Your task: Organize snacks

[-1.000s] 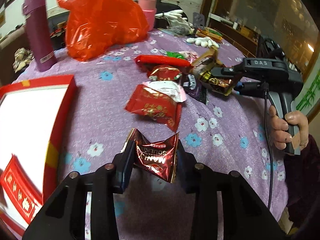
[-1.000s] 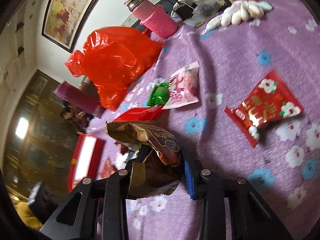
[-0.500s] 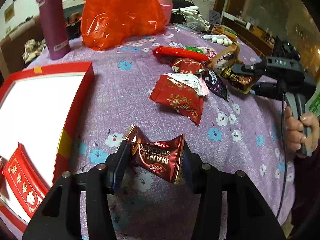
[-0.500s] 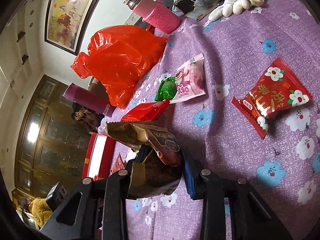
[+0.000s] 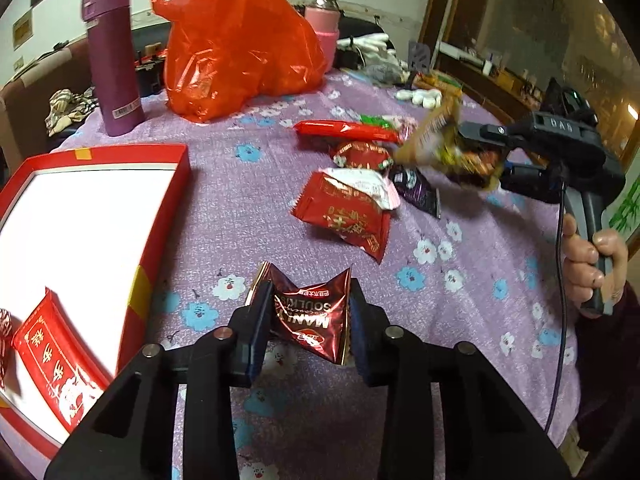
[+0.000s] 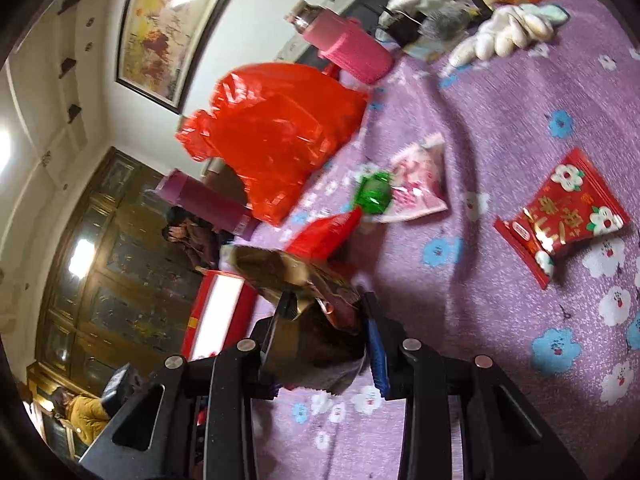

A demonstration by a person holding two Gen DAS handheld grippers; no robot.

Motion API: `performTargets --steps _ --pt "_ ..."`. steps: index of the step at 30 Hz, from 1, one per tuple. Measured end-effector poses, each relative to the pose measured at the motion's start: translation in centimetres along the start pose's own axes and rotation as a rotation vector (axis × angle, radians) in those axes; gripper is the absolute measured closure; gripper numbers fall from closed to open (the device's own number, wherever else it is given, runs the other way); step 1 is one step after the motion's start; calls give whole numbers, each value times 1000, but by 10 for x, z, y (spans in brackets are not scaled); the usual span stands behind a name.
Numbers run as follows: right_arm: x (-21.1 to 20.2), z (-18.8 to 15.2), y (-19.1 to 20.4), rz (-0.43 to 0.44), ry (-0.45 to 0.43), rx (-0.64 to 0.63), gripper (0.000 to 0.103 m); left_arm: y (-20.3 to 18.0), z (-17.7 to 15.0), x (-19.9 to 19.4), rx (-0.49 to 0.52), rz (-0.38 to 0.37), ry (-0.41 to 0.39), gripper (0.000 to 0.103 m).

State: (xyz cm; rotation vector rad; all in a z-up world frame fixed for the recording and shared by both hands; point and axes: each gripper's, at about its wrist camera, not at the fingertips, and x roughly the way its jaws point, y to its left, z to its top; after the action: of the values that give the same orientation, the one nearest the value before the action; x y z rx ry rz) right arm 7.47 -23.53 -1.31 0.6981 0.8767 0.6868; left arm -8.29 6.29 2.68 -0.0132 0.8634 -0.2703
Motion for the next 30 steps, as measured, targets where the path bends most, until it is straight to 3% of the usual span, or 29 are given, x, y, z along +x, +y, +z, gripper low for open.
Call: performTargets --steps 3,5,7,9,12,14,15,17,19,21,24,26,30 --pt "-1 0 5 18 -7 -23 70 9 -1 -4 -32 9 -16 70" --pt "2 -1 7 1 7 -34 78 14 -2 -2 -48 19 -5 70" --pt "9 -2 5 -59 36 -34 78 15 -5 -1 -46 29 -1 70" --pt "15 -3 0 -48 84 -10 76 11 -6 1 -29 43 2 70" --pt "13 -5 3 -119 99 -34 73 6 -7 6 -3 76 36 63" --pt "12 -8 5 -130 137 -50 46 6 -9 9 -1 89 54 58" --pt "9 -11 5 -136 156 -48 40 6 -10 10 0 92 64 56" --pt "2 -18 11 -162 178 -81 34 8 -10 12 6 111 81 42" --pt "-2 -24 21 -184 205 -133 31 10 -12 14 15 124 95 40" --pt "1 -33 34 -224 255 -217 22 10 -13 14 15 122 88 40" --pt "14 -43 40 -291 297 -281 20 12 -13 14 5 109 70 40" --pt "22 -46 38 -320 305 -278 18 9 -12 14 17 94 62 54" --pt "31 -59 42 -404 287 -345 17 1 -9 12 48 83 50 64"
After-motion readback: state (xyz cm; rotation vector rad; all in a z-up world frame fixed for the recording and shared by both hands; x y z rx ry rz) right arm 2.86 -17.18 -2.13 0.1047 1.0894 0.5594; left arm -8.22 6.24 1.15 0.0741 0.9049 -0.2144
